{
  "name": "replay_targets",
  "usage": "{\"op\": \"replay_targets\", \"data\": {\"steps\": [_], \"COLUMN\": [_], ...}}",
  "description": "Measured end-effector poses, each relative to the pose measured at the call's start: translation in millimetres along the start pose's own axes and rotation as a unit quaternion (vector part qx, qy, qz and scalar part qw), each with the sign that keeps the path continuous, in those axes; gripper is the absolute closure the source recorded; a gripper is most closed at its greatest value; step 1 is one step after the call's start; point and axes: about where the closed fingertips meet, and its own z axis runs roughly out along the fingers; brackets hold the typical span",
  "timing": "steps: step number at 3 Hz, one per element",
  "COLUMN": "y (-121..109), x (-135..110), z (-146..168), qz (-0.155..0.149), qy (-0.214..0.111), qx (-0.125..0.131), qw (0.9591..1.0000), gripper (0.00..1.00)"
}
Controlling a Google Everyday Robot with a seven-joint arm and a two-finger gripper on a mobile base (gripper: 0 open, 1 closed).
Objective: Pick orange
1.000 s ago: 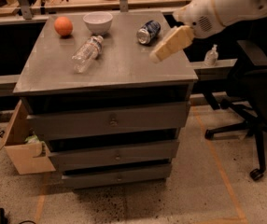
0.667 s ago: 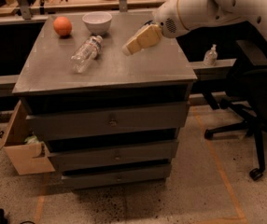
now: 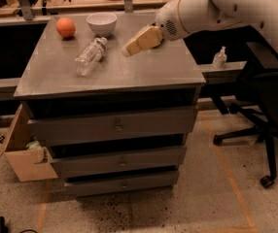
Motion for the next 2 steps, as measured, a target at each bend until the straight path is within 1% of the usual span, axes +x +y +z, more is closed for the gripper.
{"op": "replay_targets", "data": {"steps": [1,2], "y": [-15,-28], "x": [-22,-41], "z": [43,99], "qz": [0.001,0.01], "qy": [-0.045,-0.082], "qx": [0.02,0.007], "qw": [0.9988,0.9966], "gripper": [0.0,0.0]}}
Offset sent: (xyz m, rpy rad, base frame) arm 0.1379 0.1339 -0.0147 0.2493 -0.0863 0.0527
